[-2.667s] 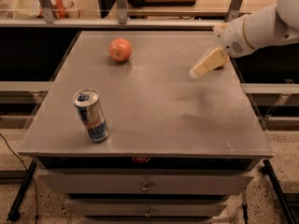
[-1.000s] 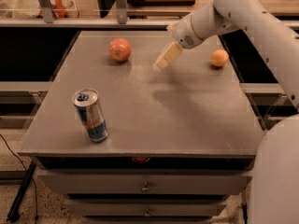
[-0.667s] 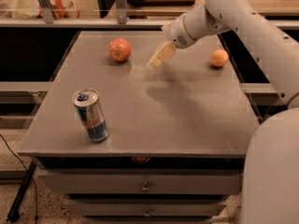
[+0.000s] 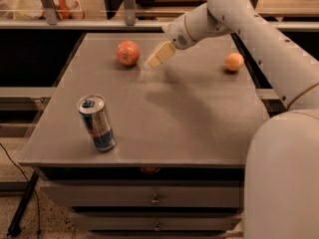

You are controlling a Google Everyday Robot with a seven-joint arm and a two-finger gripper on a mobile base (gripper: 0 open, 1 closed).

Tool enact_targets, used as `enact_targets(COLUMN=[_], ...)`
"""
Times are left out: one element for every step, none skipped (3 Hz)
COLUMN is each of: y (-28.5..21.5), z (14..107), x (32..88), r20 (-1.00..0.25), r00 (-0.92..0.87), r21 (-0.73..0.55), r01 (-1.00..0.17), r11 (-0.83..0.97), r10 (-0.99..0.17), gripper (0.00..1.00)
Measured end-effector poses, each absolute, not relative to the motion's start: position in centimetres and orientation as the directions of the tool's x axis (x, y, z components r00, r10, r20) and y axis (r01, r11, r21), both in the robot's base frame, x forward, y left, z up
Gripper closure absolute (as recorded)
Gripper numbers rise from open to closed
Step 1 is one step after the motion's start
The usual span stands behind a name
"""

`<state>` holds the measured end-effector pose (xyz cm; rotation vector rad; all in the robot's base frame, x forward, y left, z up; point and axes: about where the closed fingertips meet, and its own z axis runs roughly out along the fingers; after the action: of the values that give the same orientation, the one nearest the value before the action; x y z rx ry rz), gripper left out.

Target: Move apple near redbull can

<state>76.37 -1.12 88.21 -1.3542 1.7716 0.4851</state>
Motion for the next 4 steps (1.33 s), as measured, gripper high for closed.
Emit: enact_targets(y=[1.2,3.0,4.3,5.1], z=[88.2,87.9,87.6,87.4], x=[76.8,77.2,77.3,77.4], r20=[-0.808,-0.813,-0.815,-0.816], r00=[-0.066,-0.065,-0.064,-0.062], r21=[-0.158,-0.142,-0.130,-0.124], r01=[-0.933,-0.942,-0.948,-0.953], r11=[0.324,0.304,0.290,0.278], r10=[-0.585,-0.579,-0.576,-0.575], gripper=[0.00,0.00,0.00,0.00])
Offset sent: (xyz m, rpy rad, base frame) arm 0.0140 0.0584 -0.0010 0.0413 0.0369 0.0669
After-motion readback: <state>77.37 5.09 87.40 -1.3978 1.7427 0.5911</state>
